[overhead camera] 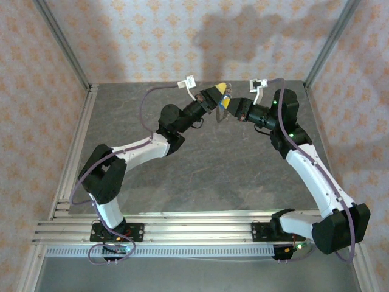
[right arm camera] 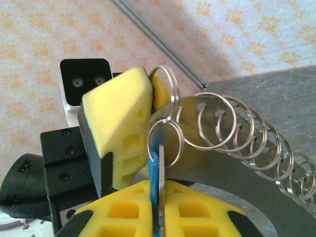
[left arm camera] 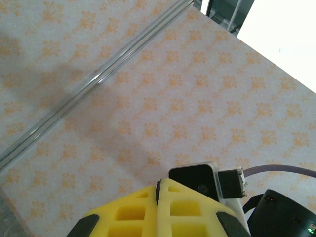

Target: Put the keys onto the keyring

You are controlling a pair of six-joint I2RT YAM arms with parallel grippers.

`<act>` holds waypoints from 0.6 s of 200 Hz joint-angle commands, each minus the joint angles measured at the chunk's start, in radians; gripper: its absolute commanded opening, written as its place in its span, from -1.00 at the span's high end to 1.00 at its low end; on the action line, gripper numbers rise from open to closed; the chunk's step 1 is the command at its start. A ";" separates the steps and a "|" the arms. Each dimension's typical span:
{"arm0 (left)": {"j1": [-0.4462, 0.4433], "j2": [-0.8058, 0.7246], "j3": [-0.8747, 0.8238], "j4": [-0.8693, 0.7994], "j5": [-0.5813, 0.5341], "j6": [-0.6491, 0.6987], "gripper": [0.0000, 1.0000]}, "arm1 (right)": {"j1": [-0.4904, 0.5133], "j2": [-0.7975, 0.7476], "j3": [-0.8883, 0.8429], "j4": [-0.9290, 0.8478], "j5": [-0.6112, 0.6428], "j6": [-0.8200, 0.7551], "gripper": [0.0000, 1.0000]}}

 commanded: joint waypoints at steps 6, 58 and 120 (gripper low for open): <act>-0.003 0.014 0.054 0.101 -0.032 -0.041 1.00 | -0.009 -0.029 -0.009 -0.001 0.005 -0.004 0.64; -0.003 0.027 0.072 0.120 -0.040 -0.059 1.00 | -0.034 -0.062 -0.026 -0.028 -0.002 -0.007 0.30; -0.001 0.037 0.089 0.118 -0.037 -0.069 1.00 | -0.083 -0.164 -0.044 -0.131 0.021 -0.058 0.20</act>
